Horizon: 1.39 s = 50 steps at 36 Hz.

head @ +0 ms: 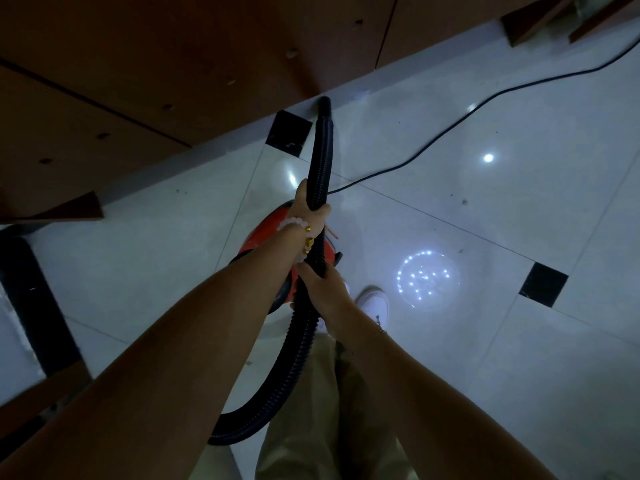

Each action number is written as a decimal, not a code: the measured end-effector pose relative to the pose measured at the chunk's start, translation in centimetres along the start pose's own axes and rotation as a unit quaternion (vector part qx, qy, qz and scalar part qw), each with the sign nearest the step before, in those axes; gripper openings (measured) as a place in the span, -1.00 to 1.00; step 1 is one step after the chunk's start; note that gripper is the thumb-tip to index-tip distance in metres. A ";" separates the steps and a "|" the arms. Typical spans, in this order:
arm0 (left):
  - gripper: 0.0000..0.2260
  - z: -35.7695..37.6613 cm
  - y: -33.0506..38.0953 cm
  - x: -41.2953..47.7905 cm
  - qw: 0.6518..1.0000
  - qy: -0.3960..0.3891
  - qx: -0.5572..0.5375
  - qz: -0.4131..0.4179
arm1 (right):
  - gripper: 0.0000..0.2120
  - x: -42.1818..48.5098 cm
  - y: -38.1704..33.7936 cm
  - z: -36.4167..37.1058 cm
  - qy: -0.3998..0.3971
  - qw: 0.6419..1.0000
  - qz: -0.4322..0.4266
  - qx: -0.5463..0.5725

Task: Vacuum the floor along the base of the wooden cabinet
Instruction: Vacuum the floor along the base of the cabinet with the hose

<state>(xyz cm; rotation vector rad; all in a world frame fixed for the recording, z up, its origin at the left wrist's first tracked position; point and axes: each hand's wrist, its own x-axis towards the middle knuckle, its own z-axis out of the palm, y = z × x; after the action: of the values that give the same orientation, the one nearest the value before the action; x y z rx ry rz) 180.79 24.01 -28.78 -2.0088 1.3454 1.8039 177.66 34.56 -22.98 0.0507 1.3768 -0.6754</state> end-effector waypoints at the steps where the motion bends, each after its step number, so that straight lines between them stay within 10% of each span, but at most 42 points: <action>1: -0.46 0.0 0.1 0.2 1.000 0.001 0.001 0.000 | -0.85 0.2 0.0 0.0 0.001 1.000 -0.001 -0.001; 19: -0.45 2.8 3.0 0.3 0.992 -0.116 0.036 0.042 | -0.90 1.1 0.2 -2.1 0.064 0.998 -0.023 0.002; 50: -0.39 4.3 5.1 5.2 0.997 -0.074 -0.024 0.019 | -0.86 4.9 -3.1 -4.8 0.080 0.995 -0.049 -0.030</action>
<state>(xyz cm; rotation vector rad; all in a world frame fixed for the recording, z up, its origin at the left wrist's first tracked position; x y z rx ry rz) 173.62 20.93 -32.09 -1.8410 1.3164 1.9767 172.17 32.04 -27.40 -0.0113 1.5606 -0.7221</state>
